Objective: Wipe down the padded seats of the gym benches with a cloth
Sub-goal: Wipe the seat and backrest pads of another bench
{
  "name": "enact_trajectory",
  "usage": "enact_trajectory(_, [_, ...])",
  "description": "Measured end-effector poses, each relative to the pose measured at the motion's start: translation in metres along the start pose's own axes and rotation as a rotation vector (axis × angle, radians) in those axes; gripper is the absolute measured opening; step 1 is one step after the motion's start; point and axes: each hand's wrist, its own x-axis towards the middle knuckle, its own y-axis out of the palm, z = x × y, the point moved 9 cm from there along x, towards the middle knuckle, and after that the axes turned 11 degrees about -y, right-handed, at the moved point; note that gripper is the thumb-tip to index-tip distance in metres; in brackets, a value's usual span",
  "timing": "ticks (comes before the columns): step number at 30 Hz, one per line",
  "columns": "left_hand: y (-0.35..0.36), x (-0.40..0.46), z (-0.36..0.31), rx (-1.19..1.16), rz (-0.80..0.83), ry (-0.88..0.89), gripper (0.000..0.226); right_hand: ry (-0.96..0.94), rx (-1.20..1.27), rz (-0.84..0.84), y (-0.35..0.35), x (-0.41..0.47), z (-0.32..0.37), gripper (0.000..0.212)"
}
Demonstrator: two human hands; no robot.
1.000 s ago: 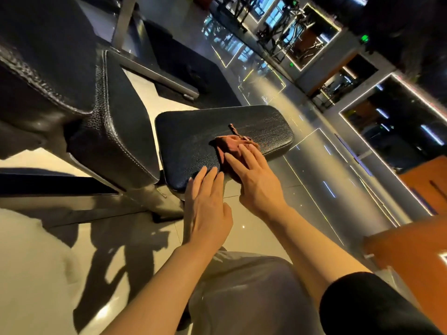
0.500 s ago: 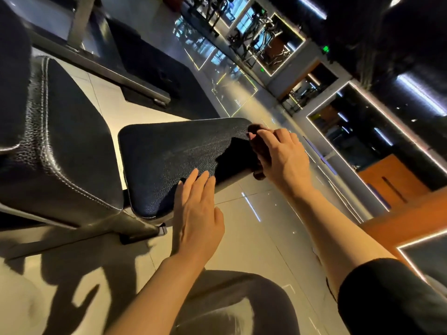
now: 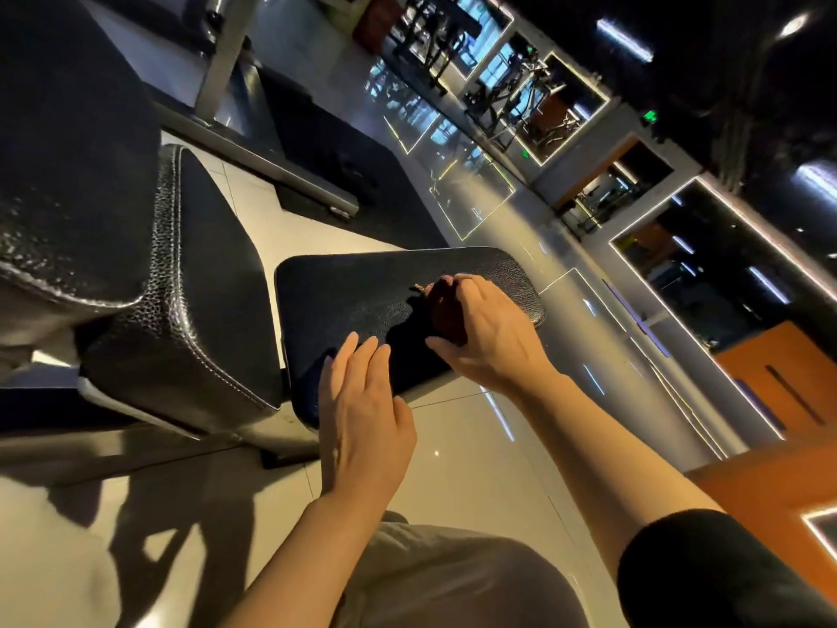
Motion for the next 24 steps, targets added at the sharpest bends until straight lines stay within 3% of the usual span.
enact_trajectory(3, [-0.005,0.0,0.004,0.006,0.002,-0.027,0.057,-0.09,0.014,0.109,0.006,-0.002,0.003,0.048])
enact_trajectory(5, [-0.005,0.0,0.006,0.0,0.0,-0.028,0.057,-0.057,0.048,0.075,0.005,-0.006,-0.012,0.041])
enact_trajectory(10, [-0.007,-0.001,0.016,-0.023,-0.021,-0.047,0.058,0.433,0.143,-0.255,0.0,-0.016,-0.043,0.045])
enact_trajectory(12, [-0.011,0.0,0.018,-0.05,-0.026,-0.082,0.057,0.349,0.21,-0.215,0.014,0.0,-0.012,0.048])
enact_trajectory(16, [-0.013,0.0,0.03,-0.011,-0.025,-0.151,0.047,-0.076,0.276,-0.021,0.038,0.037,0.074,0.035])
enact_trajectory(18, [-0.015,0.0,0.037,0.012,-0.024,-0.197,0.041,-0.204,0.236,0.033,0.042,0.042,0.092,0.033])
enact_trajectory(21, [-0.018,0.0,0.034,-0.021,-0.024,-0.176,0.048,-0.178,0.145,0.034,0.034,0.047,0.068,0.032])
enact_trajectory(24, [-0.019,0.001,0.033,-0.047,-0.01,-0.18,0.051,0.082,-0.013,-0.055,0.014,0.039,-0.002,0.036])
